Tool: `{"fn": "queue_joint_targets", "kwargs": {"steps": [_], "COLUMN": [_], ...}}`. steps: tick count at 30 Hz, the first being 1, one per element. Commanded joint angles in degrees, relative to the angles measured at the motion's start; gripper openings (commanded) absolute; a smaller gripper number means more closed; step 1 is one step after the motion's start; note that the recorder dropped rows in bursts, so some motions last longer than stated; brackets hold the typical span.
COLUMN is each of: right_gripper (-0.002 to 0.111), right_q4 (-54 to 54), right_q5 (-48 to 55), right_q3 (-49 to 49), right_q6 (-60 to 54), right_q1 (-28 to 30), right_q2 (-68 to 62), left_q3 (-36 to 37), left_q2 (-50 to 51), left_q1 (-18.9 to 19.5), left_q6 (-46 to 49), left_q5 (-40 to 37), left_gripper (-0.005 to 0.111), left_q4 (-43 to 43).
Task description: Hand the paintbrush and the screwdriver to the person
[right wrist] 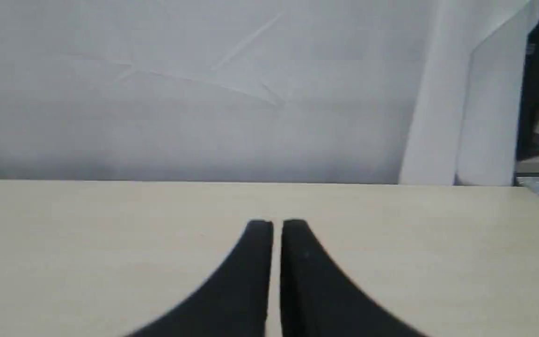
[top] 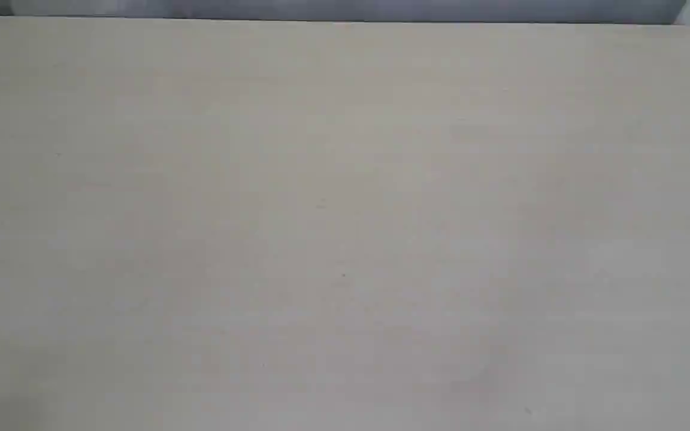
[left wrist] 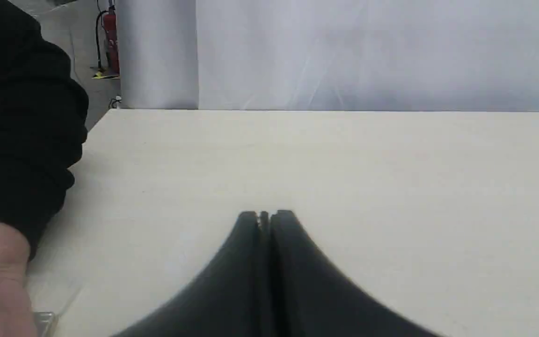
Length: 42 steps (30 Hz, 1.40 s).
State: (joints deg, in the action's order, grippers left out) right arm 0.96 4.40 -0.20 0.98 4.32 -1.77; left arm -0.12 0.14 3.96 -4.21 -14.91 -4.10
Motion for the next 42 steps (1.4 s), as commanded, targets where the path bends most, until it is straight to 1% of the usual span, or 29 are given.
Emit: {"fn": "queue_joint_targets", "kwargs": {"steps": [1, 4, 9, 42], "right_gripper": [0.004, 0.004, 0.004, 0.004], "right_q4": [0.0, 0.0, 0.0, -0.1], "right_q5": [0.0, 0.0, 0.0, 0.2], "right_q3": [0.2, 0.2, 0.2, 0.2], "right_q6": [-0.6, -0.6, -0.6, -0.6], "right_q1": [-3.3, -4.0, -2.9, -2.9], "right_q2": [-0.4, -0.4, -0.4, -0.4], "left_q3": [0.1, 0.1, 0.1, 0.1], "left_q2": [-0.1, -0.1, -0.1, -0.1], "left_q1": [-0.3, -0.3, -0.3, -0.3], "left_q6": [-0.1, -0.1, -0.1, -0.1], "left_q5": [0.6, 0.7, 0.6, 0.5], "left_gripper": [0.000, 0.000, 0.000, 0.000], "left_q4": [0.3, 0.2, 0.1, 0.3]}}
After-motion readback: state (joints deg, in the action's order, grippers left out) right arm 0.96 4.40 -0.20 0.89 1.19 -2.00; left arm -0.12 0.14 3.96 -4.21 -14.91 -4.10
